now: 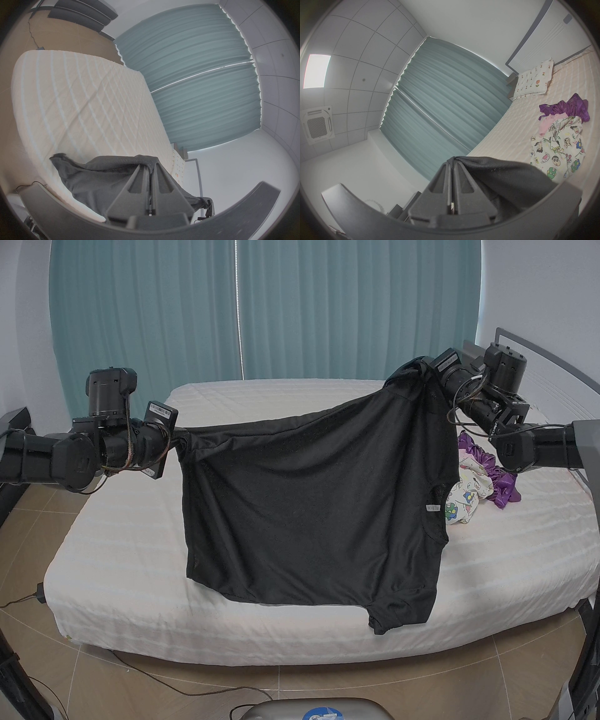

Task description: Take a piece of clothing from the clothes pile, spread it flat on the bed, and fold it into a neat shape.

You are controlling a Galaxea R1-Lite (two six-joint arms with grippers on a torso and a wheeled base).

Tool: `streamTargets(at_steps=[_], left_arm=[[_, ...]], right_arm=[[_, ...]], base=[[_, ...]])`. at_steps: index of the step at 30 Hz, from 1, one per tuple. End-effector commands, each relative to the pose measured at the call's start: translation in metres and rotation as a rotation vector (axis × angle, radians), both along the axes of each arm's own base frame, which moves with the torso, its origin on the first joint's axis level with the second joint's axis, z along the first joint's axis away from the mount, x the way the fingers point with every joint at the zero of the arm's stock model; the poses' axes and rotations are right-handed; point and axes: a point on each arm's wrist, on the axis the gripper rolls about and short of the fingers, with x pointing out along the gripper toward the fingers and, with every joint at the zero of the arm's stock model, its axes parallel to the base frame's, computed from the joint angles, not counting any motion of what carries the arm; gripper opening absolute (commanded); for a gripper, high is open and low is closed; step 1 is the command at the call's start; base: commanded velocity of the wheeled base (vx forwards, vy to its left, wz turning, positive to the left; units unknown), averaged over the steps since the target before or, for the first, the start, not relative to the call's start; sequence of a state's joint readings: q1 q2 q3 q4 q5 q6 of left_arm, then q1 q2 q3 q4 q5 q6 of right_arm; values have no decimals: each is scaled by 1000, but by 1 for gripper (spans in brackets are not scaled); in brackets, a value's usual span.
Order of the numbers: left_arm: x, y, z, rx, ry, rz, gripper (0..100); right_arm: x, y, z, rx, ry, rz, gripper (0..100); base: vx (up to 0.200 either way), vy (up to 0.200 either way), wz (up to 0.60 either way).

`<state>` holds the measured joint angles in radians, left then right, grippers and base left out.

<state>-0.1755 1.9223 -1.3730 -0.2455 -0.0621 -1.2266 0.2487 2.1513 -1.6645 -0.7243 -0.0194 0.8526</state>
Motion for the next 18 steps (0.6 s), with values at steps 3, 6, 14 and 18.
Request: streamTargets(at_steps=[3, 6, 14, 18], left_arm=[[27, -1, -38, 14, 85, 11, 0], [34, 1, -51, 19, 113, 17, 0], [52, 4, -86, 29, 183, 33, 0], [61, 7, -106, 34, 220, 42, 0]], right_arm=[[20, 14, -47, -35, 81, -5, 0], [28, 21, -69, -64, 108, -18, 0], [43, 31, -115, -85, 159, -45, 0], [50, 33, -141, -98, 190, -57, 0]], base=[[200, 0, 0], [200, 0, 0], [25, 0, 0], [0, 0, 0]])
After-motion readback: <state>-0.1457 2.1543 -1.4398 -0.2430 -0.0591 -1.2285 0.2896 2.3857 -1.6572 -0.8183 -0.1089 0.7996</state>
